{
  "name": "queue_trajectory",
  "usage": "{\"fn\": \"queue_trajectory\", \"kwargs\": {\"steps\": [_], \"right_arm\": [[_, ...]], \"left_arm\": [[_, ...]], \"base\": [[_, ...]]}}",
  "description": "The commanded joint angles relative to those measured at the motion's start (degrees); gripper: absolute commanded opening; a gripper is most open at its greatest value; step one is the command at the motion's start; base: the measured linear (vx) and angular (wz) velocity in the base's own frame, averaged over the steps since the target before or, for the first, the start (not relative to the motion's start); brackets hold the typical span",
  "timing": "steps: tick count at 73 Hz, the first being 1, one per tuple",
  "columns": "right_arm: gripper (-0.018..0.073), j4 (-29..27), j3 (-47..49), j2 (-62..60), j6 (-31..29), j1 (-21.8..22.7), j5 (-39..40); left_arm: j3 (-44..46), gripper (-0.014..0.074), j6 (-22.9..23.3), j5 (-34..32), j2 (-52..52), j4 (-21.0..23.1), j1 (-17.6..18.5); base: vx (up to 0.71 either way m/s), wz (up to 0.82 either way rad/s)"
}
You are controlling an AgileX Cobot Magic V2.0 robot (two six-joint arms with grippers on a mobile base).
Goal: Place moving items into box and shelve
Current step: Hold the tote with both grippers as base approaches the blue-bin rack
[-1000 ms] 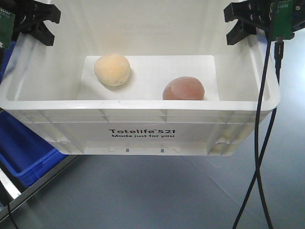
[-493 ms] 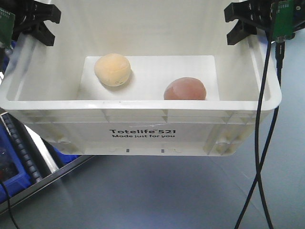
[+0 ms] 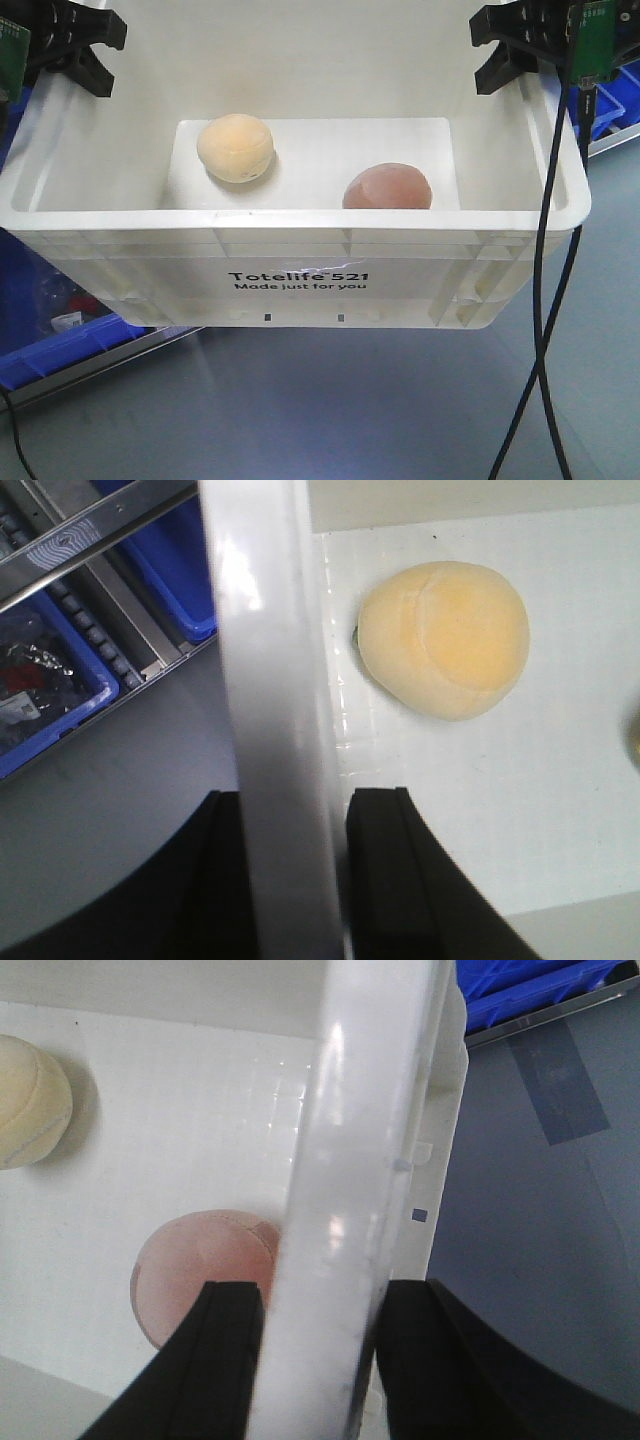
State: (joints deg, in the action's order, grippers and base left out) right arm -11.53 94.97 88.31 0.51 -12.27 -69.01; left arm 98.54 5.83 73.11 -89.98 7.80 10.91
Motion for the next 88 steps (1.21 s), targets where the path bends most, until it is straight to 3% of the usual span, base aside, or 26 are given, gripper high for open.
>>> {"fn": "queue_trajectory", "kwargs": {"steps": [1, 88], "right_arm": [[-0.001, -6.98, 2.47, -3.24, -1.37, -0.6, 6.46], [-0.001, -6.98, 2.47, -3.24, -1.37, -0.6, 6.4]], "left_arm": [[2.52, -0.0017, -0.08, -6.21, 3.07, 6.04, 0.83], [2.52, -0.0017, -0.08, -6.21, 3.07, 6.04, 0.83]], "base": [[-0.07, 0.29], [-0.02, 0.27]]}}
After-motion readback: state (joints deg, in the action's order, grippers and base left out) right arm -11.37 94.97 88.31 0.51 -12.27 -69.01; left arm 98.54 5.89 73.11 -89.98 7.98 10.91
